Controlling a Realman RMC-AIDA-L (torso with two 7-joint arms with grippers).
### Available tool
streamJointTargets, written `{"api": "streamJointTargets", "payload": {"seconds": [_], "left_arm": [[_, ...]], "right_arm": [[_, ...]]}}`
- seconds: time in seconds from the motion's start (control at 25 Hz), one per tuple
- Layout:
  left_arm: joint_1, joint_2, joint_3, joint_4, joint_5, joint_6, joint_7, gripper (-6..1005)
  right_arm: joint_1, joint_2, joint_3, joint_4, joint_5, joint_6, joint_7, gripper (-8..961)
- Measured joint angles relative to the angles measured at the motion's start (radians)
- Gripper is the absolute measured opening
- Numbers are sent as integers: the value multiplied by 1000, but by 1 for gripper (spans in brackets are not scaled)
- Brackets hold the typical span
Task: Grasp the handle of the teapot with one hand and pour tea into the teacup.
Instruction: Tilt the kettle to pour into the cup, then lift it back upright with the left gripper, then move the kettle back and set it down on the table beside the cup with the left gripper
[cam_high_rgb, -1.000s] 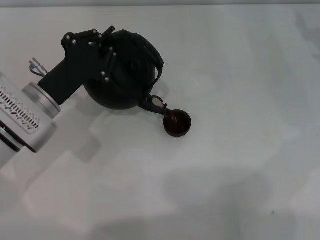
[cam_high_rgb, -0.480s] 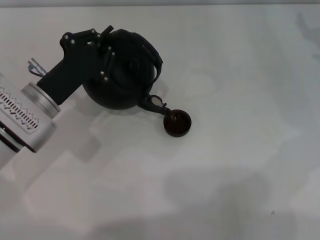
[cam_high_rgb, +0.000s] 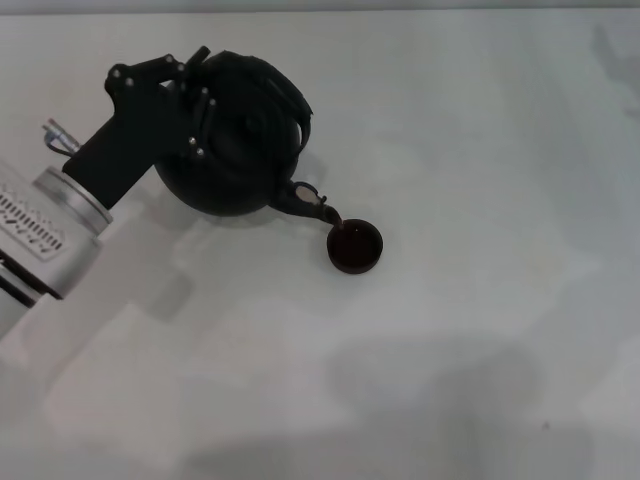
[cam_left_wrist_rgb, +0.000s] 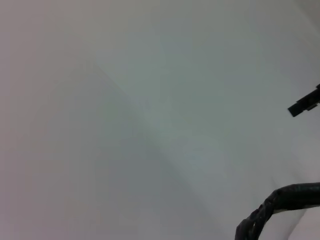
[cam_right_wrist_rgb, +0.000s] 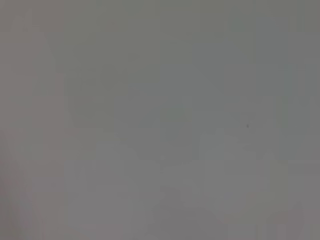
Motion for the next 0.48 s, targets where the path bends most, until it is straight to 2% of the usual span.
{"api": "streamJointTargets", "payload": {"seconds": [0.32,0.48], "left_arm": [[18,-2,0,10,-66,1,-128,122],[60,-6,0,68,-179,1,-167,124]], "right_arm": [[0,1,0,7,0,2,0,841],[0,2,0,7,0,2,0,841]]}}
